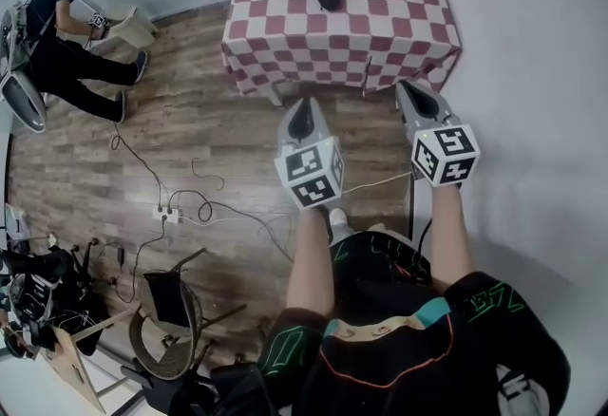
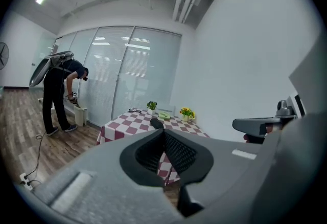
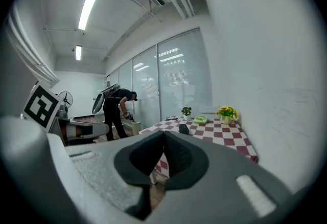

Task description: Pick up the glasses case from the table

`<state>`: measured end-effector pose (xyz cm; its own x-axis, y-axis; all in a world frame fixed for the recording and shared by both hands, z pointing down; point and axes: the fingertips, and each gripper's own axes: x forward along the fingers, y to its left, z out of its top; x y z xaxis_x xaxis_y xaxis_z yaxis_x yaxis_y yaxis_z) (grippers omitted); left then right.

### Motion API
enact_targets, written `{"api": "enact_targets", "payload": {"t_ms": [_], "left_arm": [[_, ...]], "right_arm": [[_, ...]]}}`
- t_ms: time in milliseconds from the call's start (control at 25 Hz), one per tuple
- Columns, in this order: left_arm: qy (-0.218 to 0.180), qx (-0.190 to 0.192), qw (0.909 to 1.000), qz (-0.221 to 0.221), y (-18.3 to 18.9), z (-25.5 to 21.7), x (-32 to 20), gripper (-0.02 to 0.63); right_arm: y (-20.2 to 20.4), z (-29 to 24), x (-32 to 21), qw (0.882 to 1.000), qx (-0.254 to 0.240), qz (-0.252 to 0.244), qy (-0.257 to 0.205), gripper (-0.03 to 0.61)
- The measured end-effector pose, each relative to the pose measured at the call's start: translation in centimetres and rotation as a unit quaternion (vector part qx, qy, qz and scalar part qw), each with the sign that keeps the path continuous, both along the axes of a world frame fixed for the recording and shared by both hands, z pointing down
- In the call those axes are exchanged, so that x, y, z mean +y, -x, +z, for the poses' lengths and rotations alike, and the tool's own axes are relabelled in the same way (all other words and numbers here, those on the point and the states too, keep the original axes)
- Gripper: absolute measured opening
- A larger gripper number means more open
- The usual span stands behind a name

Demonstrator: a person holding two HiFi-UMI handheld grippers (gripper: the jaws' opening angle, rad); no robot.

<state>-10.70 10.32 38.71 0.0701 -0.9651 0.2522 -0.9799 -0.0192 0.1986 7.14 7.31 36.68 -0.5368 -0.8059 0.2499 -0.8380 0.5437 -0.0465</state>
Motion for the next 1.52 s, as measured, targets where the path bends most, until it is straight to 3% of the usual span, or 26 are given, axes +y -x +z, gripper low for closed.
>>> {"api": "enact_targets", "payload": {"t_ms": [240, 560, 960, 1240, 1520], "left_arm": [[-0.034, 0.007, 0.9994, 0.001, 2.3, -2.9, -2.4, 0.010], [-0.053, -0.005, 0.9985, 0.009, 2.6, -4.7, -5.8, 0.009], [-0.007, -0.005, 1.0000, -0.002, 4.7, -0.3, -12.7, 0.009], [0.039, -0.021, 0.9988, 0.020, 2.7, 3.9, -20.0, 0.009], [0.047, -0.016, 0.9987, 0.014, 2.1, 4.4, -28.5, 0.009]], "right_arm": [[2.2, -3.6, -2.0, 0.999, -0.012, -0.006, -0.032, 0.005], [1.1, -4.8, -5.2, 0.999, -0.023, 0.016, -0.040, 0.004], [3.4, -2.0, -12.3, 0.999, -0.045, -0.003, -0.011, 0.005], [2.4, 2.3, -20.2, 0.998, -0.053, 0.005, 0.035, 0.005], [2.0, 3.5, -28.9, 0.998, -0.048, -0.002, 0.049, 0.005]]}}
